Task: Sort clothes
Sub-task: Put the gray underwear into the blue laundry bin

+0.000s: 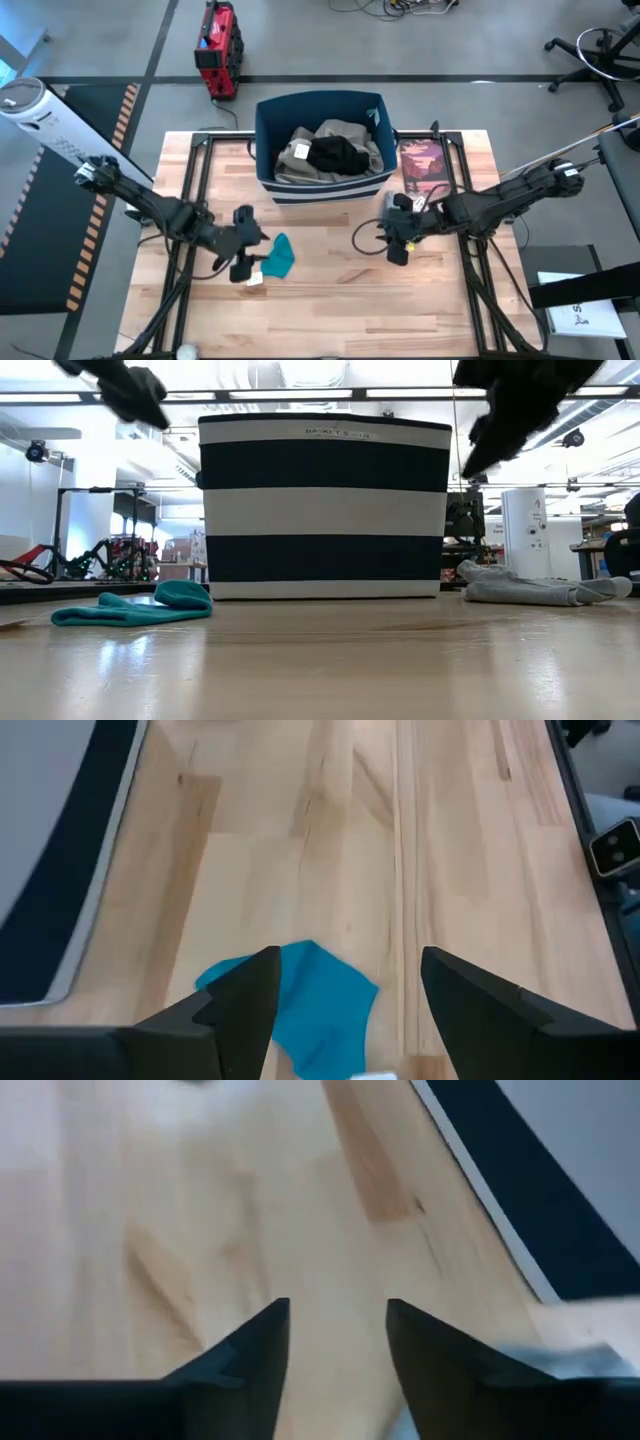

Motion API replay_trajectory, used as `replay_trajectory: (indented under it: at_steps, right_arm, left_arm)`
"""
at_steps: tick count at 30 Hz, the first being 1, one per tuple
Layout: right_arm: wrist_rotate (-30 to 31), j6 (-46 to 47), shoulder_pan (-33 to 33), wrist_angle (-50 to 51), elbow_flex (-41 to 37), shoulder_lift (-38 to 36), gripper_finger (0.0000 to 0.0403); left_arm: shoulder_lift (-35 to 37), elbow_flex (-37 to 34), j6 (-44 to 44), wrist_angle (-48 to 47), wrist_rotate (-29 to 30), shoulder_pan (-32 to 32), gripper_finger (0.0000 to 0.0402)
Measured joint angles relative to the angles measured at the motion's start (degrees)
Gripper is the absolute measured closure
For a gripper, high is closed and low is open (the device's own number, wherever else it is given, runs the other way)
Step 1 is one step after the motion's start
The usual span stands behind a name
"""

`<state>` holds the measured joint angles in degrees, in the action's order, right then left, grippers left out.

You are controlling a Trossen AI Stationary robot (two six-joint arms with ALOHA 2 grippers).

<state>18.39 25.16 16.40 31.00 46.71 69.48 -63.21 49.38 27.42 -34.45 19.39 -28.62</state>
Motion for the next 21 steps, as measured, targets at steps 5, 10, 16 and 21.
replay_trajectory:
  at_steps: [5, 10, 16, 21]
  right_arm:
    - [11.45, 13.54, 0.96, 1.50, -2.41, 5.34, 0.0197]
    - [14.67, 22.73, 0.97, 4.05, -5.43, 10.04, 0.0155]
    - [17.44, 28.24, 0.83, 4.64, -8.35, 12.88, 0.0138]
    - [17.50, 30.76, -0.14, 4.66, -11.27, 12.85, 0.0152]
  left_arm:
    - [-0.50, -6.15, 0.64, 8.66, 1.11, -0.70, 0.0172]
    - [-0.54, -11.11, -1.99, 19.60, 2.78, -0.63, 0.0168]
    - [-0.43, -12.46, -3.30, 22.63, 4.21, -0.63, 0.0167]
    - [-0.43, -11.64, -4.66, 22.71, 4.28, -0.63, 0.0176]
